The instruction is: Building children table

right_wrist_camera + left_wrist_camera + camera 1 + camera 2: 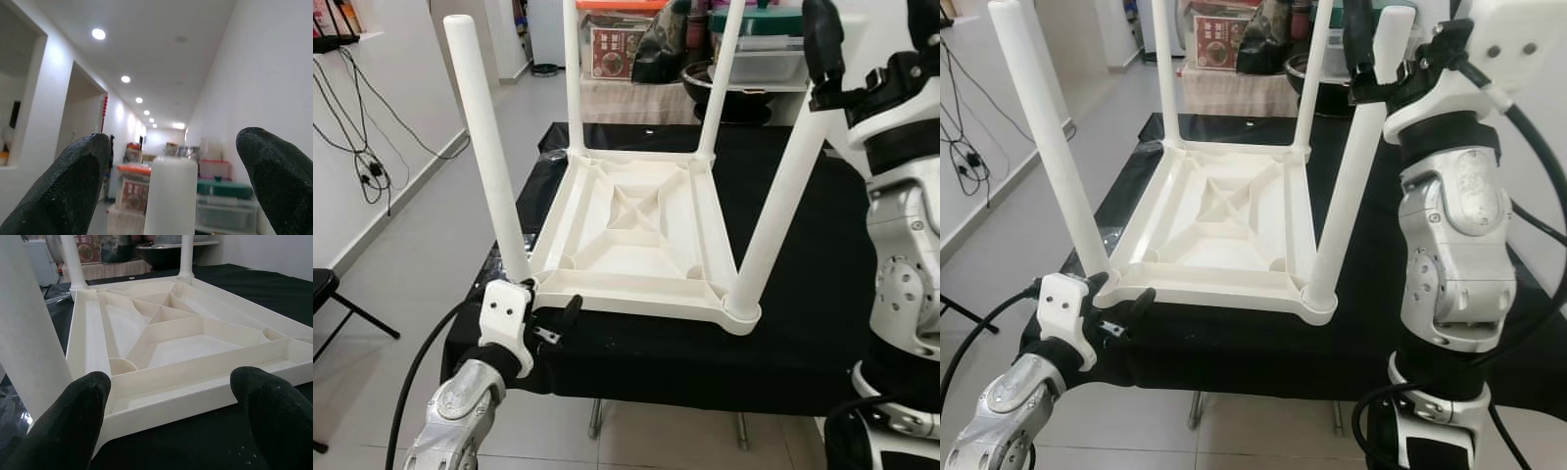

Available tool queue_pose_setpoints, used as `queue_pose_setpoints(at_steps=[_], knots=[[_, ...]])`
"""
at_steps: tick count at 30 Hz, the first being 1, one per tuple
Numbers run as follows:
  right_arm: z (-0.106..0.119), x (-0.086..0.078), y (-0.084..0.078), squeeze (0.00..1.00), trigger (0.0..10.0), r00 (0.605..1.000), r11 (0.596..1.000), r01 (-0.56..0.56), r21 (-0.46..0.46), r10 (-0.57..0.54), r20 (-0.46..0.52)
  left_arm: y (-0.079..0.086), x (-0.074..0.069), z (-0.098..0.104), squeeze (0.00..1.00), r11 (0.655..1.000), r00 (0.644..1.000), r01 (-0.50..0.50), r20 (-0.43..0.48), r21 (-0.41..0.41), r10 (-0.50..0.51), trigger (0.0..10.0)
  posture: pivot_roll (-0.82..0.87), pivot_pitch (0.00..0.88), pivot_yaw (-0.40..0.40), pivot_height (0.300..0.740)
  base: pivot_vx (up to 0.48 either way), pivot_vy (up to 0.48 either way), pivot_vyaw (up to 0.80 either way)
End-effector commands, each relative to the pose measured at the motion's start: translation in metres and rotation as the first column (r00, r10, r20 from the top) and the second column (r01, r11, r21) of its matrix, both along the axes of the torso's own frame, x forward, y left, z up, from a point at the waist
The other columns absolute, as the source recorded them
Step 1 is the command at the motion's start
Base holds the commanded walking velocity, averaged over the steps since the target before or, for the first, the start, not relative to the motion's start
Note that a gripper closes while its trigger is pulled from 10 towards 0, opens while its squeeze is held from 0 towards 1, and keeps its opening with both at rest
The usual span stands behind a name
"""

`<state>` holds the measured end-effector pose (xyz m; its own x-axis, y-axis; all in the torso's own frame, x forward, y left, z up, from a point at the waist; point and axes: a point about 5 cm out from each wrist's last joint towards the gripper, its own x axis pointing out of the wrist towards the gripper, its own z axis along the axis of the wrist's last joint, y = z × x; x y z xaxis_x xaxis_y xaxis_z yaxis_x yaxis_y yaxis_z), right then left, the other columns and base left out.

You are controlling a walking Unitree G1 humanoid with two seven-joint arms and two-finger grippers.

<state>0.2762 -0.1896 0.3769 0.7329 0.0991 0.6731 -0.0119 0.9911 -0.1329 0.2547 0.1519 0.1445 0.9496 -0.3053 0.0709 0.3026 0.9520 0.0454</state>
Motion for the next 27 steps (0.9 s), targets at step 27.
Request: queue_pose_setpoints(at_steps=[27], knots=[[-0.07,0.019,0.008,0.0,10.0,0.917,0.998,0.058,0.012,-0.049,-0.397,0.035,0.0,-0.011,0.0,0.98,0.979,-0.201,-0.038,0.011,0.201,10.0,0.01,0.024,-0.032,0.74,0.0,0.0,0.0]])
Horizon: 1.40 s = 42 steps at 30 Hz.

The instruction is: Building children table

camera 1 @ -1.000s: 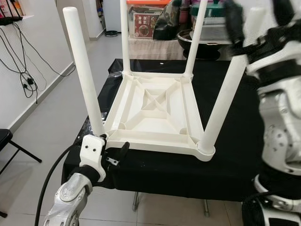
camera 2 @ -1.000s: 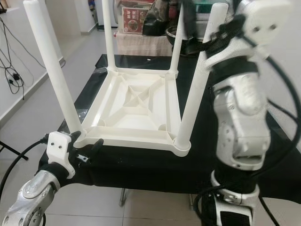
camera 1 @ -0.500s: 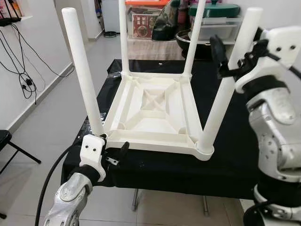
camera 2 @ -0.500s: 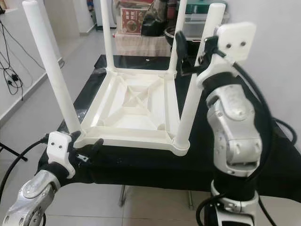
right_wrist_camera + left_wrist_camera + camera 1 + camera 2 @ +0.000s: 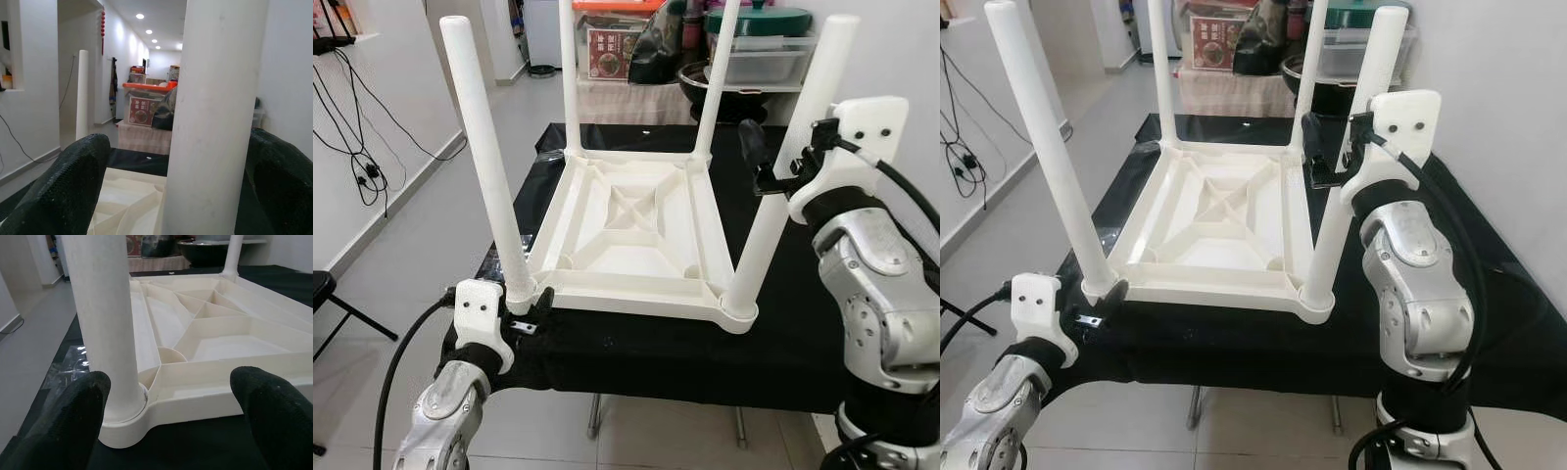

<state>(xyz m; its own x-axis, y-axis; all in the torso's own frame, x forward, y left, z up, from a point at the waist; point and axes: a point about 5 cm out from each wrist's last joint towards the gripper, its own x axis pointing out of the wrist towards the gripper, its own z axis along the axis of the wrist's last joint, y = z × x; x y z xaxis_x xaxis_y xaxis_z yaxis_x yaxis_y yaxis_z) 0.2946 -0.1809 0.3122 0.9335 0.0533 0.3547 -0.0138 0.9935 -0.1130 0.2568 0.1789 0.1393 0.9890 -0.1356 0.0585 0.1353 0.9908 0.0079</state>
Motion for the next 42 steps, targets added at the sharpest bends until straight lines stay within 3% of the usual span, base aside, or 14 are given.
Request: queue_pose_setpoints(at_steps=[1,16,23,36,42], knots=[[-0.006,0.002,-0.001,0.0,10.0,0.999,1.0,0.016,0.008,-0.015,-0.032,0.013,-0.004,-0.008,0.0,0.997,0.998,-0.051,-0.025,0.063,0.053,10.0,0.01,0.027,-0.033,0.74,0.0,0.0,0.0],[-0.006,0.006,-0.001,0.0,10.0,0.998,1.0,0.019,0.007,-0.019,-0.052,0.044,-0.002,-0.011,0.0,0.976,0.984,-0.179,0.004,0.121,0.18,10.0,0.01,0.042,-0.057,0.74,0.0,0.0,0.0],[-0.005,0.007,-0.001,0.0,10.0,0.999,1.0,0.007,0.005,-0.007,-0.048,0.049,0.02,-0.005,0.0,0.986,0.987,-0.16,0.037,0.053,0.158,10.0,-0.01,0.053,-0.067,0.74,0.0,0.0,0.0],[0.005,0.006,-0.004,0.0,10.0,0.999,1.0,0.011,-0.011,-0.012,-0.034,0.058,0.053,0.001,0.0,0.99,0.991,-0.128,0.051,0.058,0.125,10.0,-0.06,0.074,-0.071,0.74,0.0,0.0,0.0],[0.008,0.004,-0.006,0.0,10.0,0.999,1.0,0.022,-0.019,-0.023,-0.027,0.049,0.066,0.001,0.0,0.998,0.998,-0.052,0.04,0.026,0.051,10.0,-0.08,0.074,-0.071,0.74,0.0,0.0,0.0]])
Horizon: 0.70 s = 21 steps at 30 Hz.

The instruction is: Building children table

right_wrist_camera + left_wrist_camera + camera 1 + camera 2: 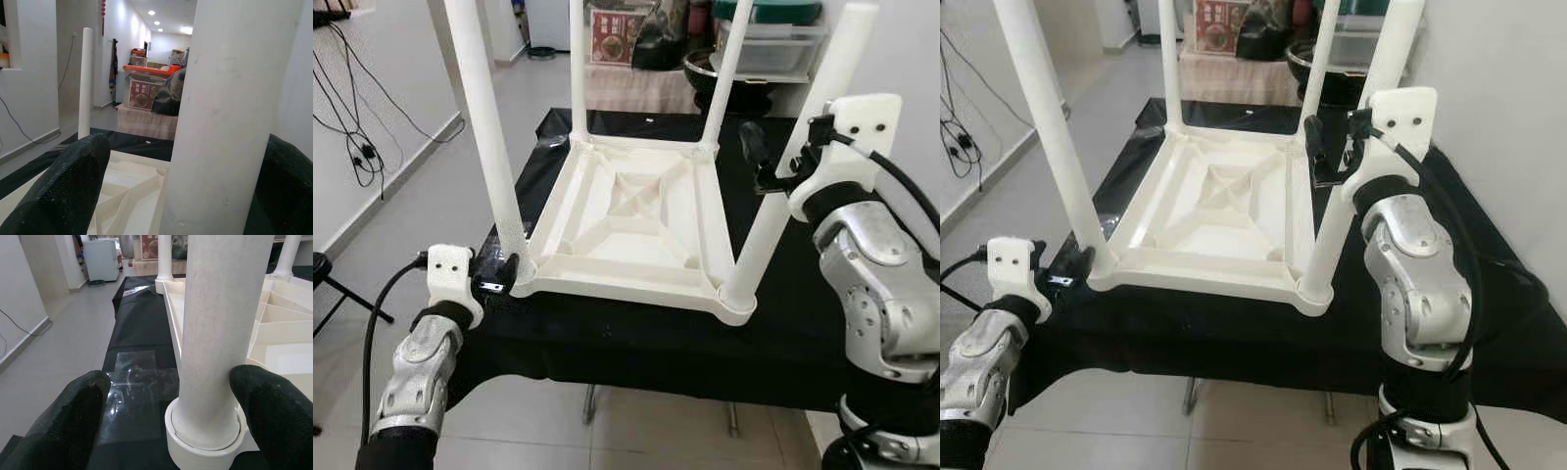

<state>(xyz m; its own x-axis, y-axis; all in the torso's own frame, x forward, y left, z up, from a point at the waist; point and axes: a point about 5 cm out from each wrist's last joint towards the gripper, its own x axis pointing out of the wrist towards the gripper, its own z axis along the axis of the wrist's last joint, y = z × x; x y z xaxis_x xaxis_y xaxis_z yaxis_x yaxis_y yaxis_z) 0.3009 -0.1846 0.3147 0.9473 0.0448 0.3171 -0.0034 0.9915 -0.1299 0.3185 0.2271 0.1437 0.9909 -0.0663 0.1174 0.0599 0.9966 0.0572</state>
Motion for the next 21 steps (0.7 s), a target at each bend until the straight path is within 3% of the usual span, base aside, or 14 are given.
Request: queue_pose_setpoints(at_steps=[1,7,12,21], knots=[[0.006,-0.002,-0.003,0.0,10.0,1.0,1.0,0.009,-0.004,-0.009,0.013,-0.003,0.007,-0.004,0.0,0.998,0.998,0.055,-0.025,-0.029,-0.056,10.0,-0.08,0.074,-0.071,0.74,0.0,0.0,0.0],[0.007,-0.004,-0.003,0.0,10.0,1.0,1.0,0.011,-0.007,-0.011,0.016,-0.012,0.013,-0.002,0.0,0.991,0.991,0.134,-0.023,-0.032,-0.134,10.0,-0.09,0.074,-0.068,0.74,0.0,0.0,0.0],[0.008,-0.005,-0.002,0.0,10.0,1.0,1.0,0.009,-0.007,-0.009,0.015,-0.009,0.019,0.002,0.0,0.985,0.984,0.173,-0.028,-0.013,-0.174,10.0,-0.09,0.077,-0.065,0.74,0.0,0.0,0.0],[0.01,-0.006,-0.002,0.0,10.0,1.0,1.0,0.007,-0.006,-0.007,0.014,0.002,0.03,0.011,0.0,0.99,0.99,0.142,-0.018,0.029,-0.141,10.0,-0.1,0.096,-0.06,0.74,0.0,0.0,0.0]])
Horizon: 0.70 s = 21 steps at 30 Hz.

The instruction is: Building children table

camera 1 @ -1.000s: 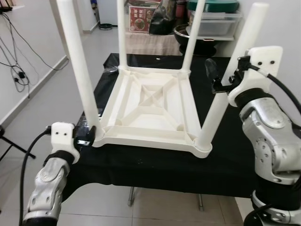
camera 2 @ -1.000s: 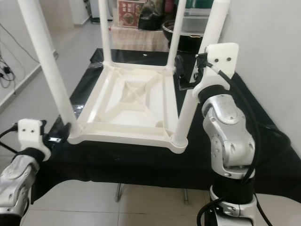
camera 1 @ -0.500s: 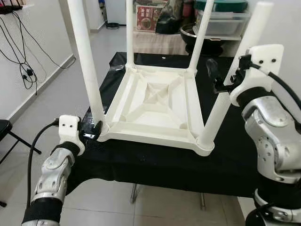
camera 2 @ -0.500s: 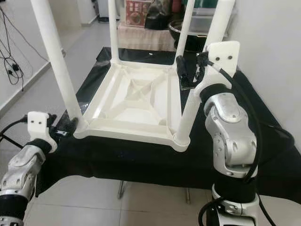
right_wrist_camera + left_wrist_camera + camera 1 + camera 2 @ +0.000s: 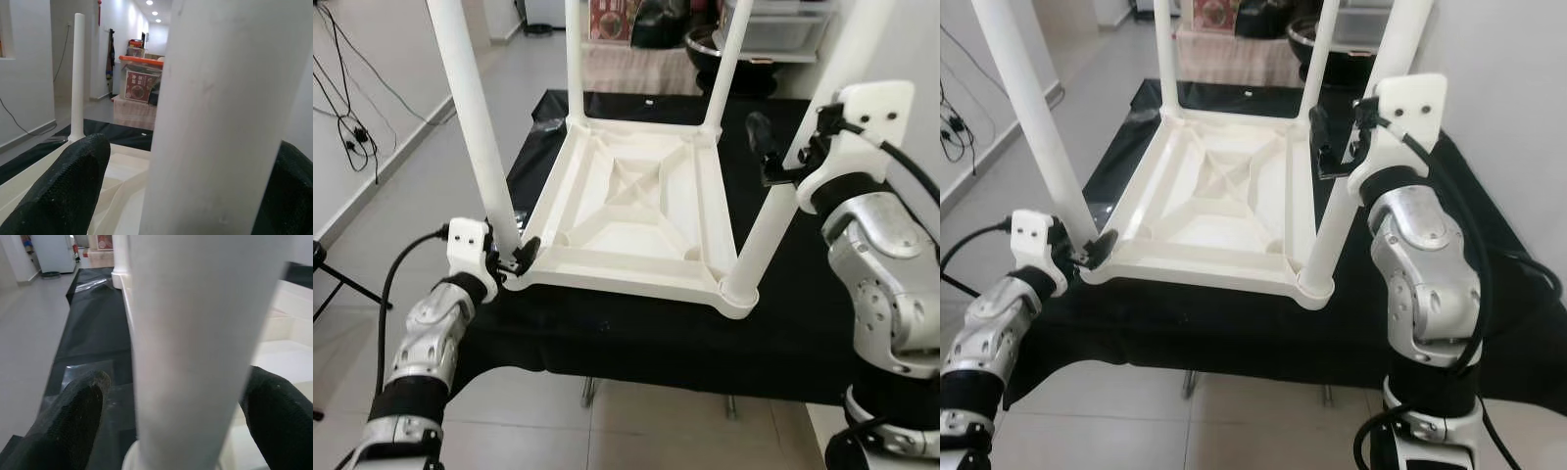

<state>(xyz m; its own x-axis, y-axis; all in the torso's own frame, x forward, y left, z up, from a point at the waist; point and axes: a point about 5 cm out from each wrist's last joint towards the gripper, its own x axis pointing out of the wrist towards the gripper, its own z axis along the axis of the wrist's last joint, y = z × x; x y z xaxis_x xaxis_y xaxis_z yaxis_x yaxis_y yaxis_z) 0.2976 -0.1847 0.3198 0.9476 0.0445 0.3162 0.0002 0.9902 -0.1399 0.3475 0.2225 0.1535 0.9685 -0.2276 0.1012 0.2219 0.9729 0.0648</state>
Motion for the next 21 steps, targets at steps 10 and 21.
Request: queue_pose_setpoints(at_steps=[10,21], knots=[[0.0073,-0.0055,-0.0066,0.0,0.0,0.999,1.0,0.027,0.008,-0.027,0.021,0.0024,0.0078,0.0,0.0,1.0,1.0,-0.013,-0.011,0.014,0.013,0.0,-0.11,0.111,-0.048,0.74,0.0,0.0,0.0],[0.0106,-0.0074,-0.0113,0.0,0.0,0.998,0.999,0.049,0.022,-0.049,0.029,0.0105,0.0079,-0.0057,0.0,0.997,0.998,-0.068,-0.017,-0.037,0.067,0.0,-0.11,0.109,-0.045,0.74,0.0,0.0,0.0]])
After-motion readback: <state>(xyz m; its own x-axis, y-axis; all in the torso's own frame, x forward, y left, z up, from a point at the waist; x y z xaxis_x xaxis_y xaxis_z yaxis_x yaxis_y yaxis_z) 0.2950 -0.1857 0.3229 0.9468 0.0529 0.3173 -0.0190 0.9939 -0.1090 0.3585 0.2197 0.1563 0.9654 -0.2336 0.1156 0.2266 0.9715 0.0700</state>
